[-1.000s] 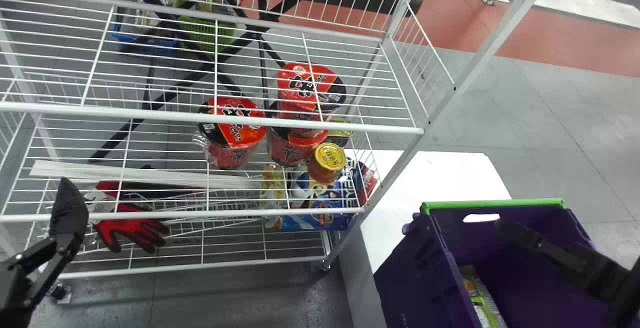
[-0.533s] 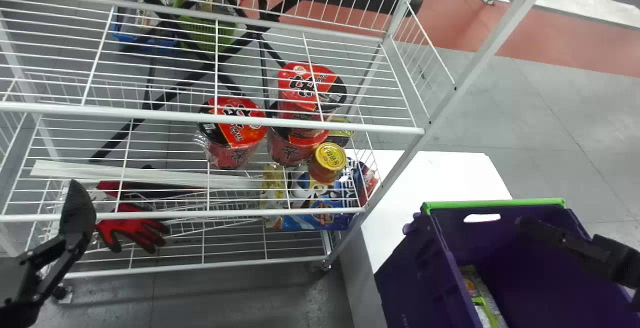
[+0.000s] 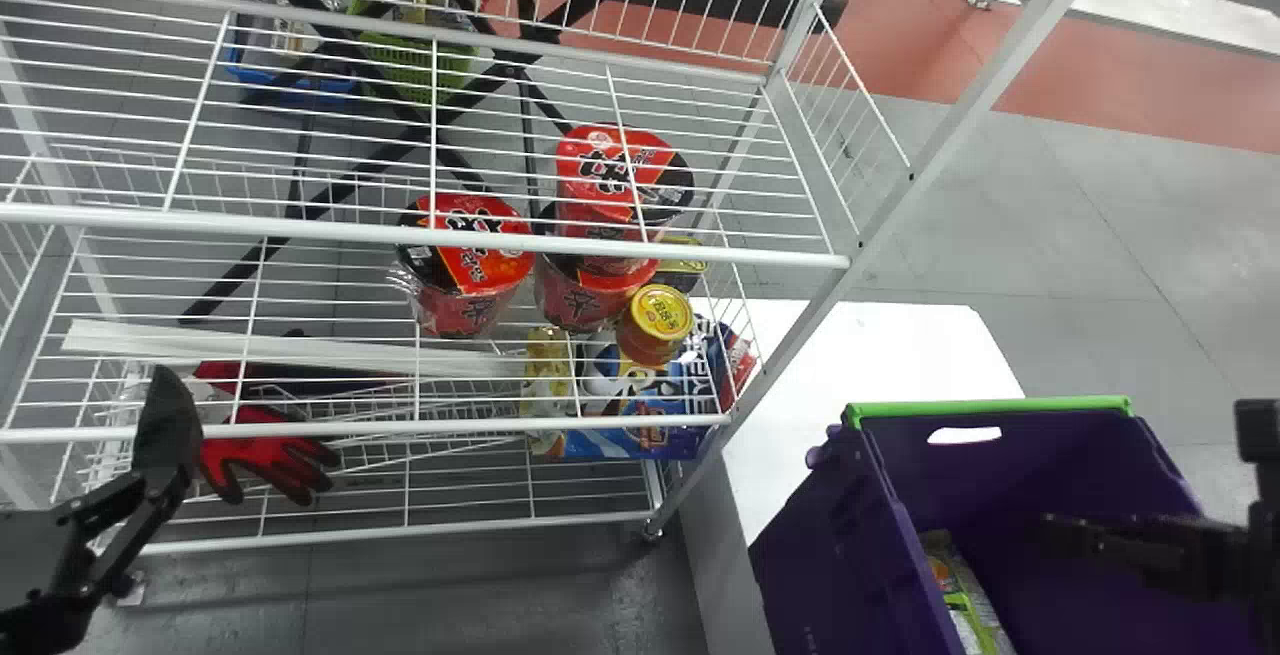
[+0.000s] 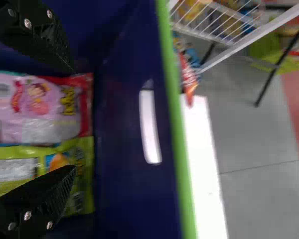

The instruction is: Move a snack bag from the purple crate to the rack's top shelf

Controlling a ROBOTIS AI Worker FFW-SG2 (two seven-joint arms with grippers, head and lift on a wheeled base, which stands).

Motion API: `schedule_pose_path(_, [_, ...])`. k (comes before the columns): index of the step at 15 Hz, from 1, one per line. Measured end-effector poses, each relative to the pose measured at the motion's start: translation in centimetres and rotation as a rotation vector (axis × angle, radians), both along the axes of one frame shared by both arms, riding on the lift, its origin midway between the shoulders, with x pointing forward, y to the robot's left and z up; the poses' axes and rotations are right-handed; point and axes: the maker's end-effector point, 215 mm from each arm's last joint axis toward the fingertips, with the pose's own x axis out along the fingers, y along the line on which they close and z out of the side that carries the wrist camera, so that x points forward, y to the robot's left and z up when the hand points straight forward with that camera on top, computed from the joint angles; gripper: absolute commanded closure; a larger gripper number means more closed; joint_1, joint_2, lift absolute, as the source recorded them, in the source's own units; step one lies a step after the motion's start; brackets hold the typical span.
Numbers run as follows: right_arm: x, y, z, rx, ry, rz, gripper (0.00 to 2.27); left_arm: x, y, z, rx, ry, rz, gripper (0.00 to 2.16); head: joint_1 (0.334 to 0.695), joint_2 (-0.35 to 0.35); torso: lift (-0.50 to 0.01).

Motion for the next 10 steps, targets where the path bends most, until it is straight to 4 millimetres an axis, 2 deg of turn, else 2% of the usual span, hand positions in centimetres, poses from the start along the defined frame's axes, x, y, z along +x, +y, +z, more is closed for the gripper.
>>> schedule_pose_path(3, [-3.1, -0.4, -3.6, 0.039, 0.139, -0.055, 0.09, 0.1, 0.0, 0.0, -0.001, 0.000, -0.001, 0.16, 0.695, -0.350, -0.448])
schedule_pose_path(6, [-4.9, 0.4, -6.1, 0.070, 0.206, -0.055, 0.08, 0.1, -0.5, -0.1, 0.000, 0.000, -0.009, 0.16, 0.695, -0.350, -0.448])
schedule_pose_path(10, [-5.3, 2.2, -9.3, 0.105, 0.246, 0.008, 0.06, 0.2, -0.7, -0.7, 0.000, 0.008, -0.012, 0.16, 0.695, -0.350, -0.448])
